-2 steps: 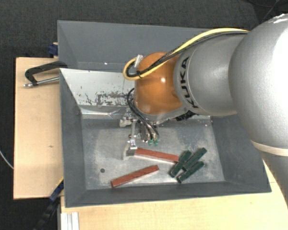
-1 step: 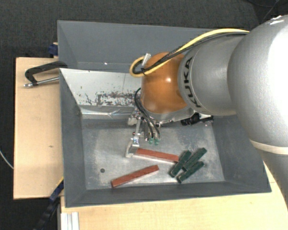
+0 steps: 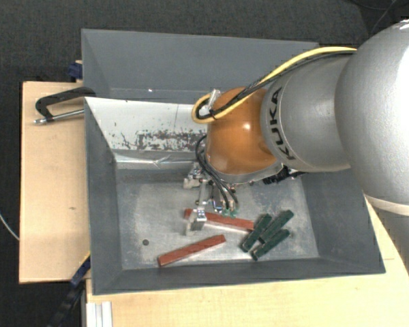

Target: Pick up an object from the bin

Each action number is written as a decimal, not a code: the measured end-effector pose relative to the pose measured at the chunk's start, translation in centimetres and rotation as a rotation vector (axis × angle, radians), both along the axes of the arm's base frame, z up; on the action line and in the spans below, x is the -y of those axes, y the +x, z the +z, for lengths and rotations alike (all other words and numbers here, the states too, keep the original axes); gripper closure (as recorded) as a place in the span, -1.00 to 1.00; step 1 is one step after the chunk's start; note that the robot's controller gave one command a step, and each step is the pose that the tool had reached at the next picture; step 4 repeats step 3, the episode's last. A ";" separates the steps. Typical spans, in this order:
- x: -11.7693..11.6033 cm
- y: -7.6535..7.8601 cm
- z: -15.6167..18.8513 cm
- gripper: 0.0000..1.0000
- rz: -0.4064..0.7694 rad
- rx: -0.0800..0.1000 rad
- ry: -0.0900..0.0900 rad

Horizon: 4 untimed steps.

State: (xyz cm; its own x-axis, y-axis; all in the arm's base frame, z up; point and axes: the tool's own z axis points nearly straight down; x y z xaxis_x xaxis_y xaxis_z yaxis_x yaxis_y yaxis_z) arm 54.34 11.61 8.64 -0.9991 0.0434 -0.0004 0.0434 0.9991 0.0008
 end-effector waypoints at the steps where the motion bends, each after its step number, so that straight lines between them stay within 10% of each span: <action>1: 5.1 -2.1 -0.9 1.00 0.101 0.002 0.009; 2: 5.1 -2.1 -0.9 1.00 0.100 0.002 0.009; 3: 5.1 -1.2 12.5 1.00 0.170 0.005 0.001; 4: 5.1 -1.2 12.5 1.00 0.170 0.005 0.001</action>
Offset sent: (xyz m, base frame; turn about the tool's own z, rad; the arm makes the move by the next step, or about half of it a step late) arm 0.0000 0.0000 0.0000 0.0000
